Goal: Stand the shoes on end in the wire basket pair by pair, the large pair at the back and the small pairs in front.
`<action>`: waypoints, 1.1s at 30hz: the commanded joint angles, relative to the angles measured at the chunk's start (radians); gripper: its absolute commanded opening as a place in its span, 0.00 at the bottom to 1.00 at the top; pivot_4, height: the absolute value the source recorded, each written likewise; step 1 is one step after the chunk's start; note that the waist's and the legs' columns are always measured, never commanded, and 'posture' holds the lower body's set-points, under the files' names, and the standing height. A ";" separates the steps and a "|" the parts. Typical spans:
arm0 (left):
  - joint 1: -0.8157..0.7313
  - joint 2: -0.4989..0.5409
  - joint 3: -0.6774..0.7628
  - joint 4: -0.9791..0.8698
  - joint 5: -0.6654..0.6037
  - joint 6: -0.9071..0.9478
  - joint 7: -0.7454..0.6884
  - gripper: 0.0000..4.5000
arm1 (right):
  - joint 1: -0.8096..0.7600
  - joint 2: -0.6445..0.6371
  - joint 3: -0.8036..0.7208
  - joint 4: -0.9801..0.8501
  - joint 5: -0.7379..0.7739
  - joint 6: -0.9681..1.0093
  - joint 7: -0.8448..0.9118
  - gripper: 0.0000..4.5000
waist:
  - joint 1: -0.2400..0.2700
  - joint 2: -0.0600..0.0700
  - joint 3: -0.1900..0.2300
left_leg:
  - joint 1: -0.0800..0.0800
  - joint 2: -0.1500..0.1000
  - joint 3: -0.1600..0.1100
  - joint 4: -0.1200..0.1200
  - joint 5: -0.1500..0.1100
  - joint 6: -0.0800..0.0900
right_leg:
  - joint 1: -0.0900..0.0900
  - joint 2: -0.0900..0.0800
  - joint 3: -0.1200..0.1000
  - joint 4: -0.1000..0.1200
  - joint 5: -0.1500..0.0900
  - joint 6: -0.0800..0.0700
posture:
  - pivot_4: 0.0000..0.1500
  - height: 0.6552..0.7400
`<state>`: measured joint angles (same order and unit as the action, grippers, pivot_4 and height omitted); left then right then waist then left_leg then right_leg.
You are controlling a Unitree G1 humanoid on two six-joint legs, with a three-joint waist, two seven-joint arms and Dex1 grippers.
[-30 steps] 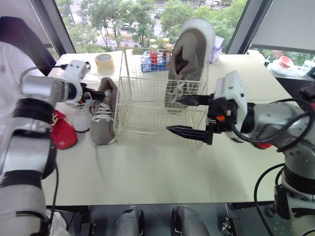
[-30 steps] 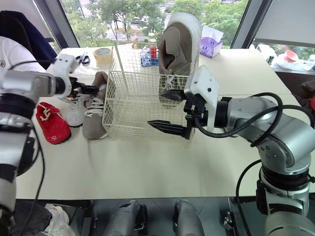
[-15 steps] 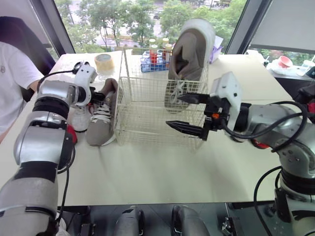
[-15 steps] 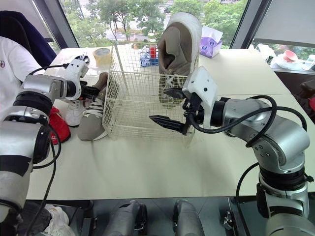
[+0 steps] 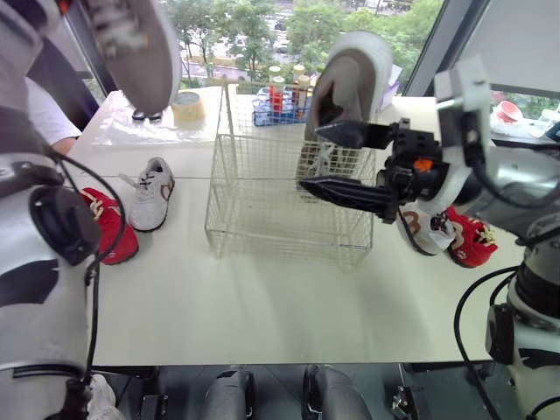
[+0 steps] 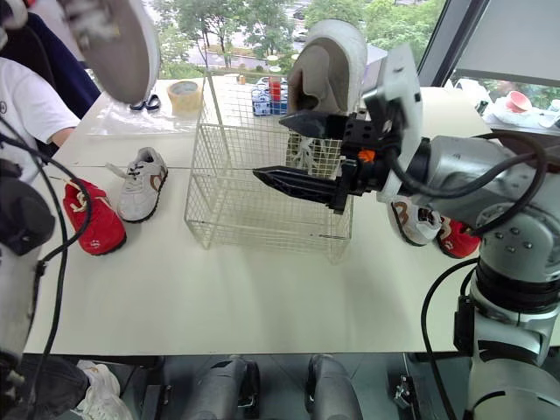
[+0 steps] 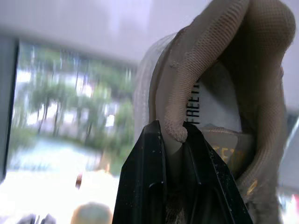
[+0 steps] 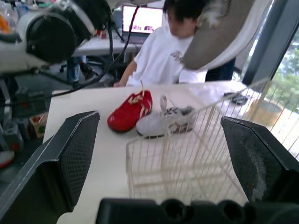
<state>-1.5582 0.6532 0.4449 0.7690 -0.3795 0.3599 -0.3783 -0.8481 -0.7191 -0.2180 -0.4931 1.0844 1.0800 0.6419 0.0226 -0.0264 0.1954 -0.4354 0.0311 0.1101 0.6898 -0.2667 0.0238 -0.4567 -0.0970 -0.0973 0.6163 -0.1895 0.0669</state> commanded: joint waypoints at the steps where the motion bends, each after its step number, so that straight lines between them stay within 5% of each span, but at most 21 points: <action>1: -0.024 -0.110 -0.026 -0.148 0.000 -0.232 0.036 0.03 | -0.028 -0.046 -0.036 0.049 -0.008 -0.030 0.014 1.00 | 0.012 0.000 0.000 | 0.000 0.000 0.000 0.003 -0.001 0.002 | 0.001 0.000 0.000 0.000 0.000 0.000 | 1.00 1.00; 6: 0.019 -0.352 -0.123 -0.204 0.041 -0.444 0.055 0.03 | -0.023 -0.117 -0.057 0.076 -0.023 -0.043 0.011 1.00 | 0.020 0.000 0.000 | -0.001 -0.001 0.001 0.010 -0.006 0.010 | 0.005 0.000 0.000 -0.003 0.004 0.006 | 1.00 1.00; 15: 0.128 -0.496 -0.250 -0.036 0.195 -0.736 0.100 0.03 | 0.022 -0.173 -0.124 0.019 0.023 -0.024 -0.052 1.00 | 0.001 0.001 0.000 | 0.000 -0.001 0.003 0.009 -0.006 0.010 | 0.003 0.000 0.001 -0.002 0.005 0.007 | 1.00 1.00; 33: 0.545 -0.534 -0.325 -0.617 0.223 -0.325 0.268 0.03 | 0.061 -0.171 -0.097 0.056 0.025 -0.093 -0.039 1.00 | -0.008 0.004 -0.002 | 0.010 0.000 -0.001 0.010 -0.008 0.014 | 0.014 -0.001 0.002 -0.003 0.005 0.007 | 1.00 1.00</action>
<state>-1.0401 0.1180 0.1485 0.1945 -0.1825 -0.0382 -0.1287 -0.7688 -0.8879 -0.3107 -0.4414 1.1184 1.0165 0.5921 0.0147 -0.0227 0.1931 -0.4258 0.0314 0.1089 0.6997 -0.2752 0.0381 -0.4424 -0.0976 -0.0951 0.6135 -0.1849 0.0739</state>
